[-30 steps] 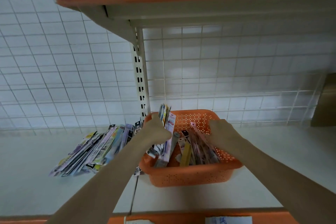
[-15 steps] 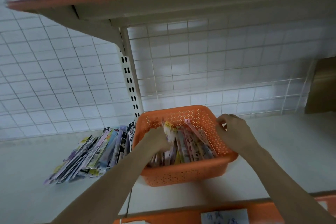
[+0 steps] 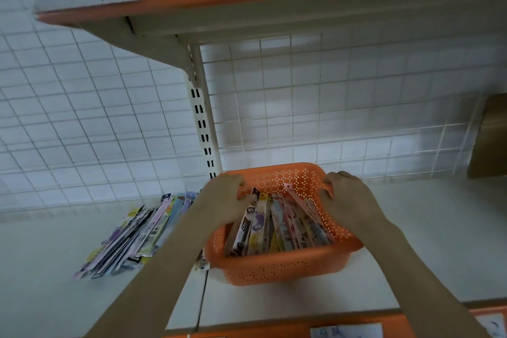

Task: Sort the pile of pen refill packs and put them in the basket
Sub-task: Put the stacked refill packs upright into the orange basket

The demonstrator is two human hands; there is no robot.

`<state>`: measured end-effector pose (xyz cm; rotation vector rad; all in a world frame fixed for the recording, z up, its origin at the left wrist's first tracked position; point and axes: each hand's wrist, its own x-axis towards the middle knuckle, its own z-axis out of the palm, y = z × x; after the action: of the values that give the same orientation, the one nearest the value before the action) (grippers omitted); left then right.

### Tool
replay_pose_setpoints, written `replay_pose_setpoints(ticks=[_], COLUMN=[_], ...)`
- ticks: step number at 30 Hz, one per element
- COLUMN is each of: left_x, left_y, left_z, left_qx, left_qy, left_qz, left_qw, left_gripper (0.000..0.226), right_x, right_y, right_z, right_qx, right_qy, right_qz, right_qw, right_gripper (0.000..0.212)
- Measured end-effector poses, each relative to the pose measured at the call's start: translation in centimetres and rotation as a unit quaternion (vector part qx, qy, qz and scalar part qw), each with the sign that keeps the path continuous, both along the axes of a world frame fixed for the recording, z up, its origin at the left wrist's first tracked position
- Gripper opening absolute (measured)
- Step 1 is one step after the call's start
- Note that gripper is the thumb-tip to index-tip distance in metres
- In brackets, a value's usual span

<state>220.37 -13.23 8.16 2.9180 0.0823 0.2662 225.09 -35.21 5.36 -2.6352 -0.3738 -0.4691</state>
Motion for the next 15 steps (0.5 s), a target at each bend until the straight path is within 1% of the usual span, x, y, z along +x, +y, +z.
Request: replay_pose_setpoints(ticks=[3,6,8,10,13,15], left_x=[-3.0,-6.0,-7.7,-9.3,-11.5,-12.6], left_y=[2.5,5.8,8.4,11.3,16.2,19.3], left_z=[0.2,-1.3,-2.7,-4.1,-5.5,-6.2], left_qx=[-0.055,-0.104,-0.115,-0.128,-0.139,-0.146], left_qy=[-0.092,-0.144,-0.152,-0.142,-0.128,-0.128], left_qz=[0.043,0.098,0.129,0.157,0.194,0.218], left_qw=[0.993,0.979,0.973,0.969,0.963,0.956], left_gripper=[0.038,0.028,0.023,0.02,0.01,0.011], right_x=[-1.2,-2.6,-3.6,-4.7,-6.2,-7.0], right_y=[2.0,4.8,7.1,9.7,13.7,16.6], right_z=[0.8,0.7,0.8,1.1,1.3,1.1], right_qx=[0.029,0.066,0.083,0.091,0.097,0.093], right_qy=[0.001,0.015,0.027,0.035,0.04,0.038], right_qz=[0.014,0.046,0.075,0.096,0.113,0.122], right_qw=[0.999,0.997,0.993,0.991,0.988,0.987], right_gripper=[0.03,0.025,0.027,0.028,0.025,0.021])
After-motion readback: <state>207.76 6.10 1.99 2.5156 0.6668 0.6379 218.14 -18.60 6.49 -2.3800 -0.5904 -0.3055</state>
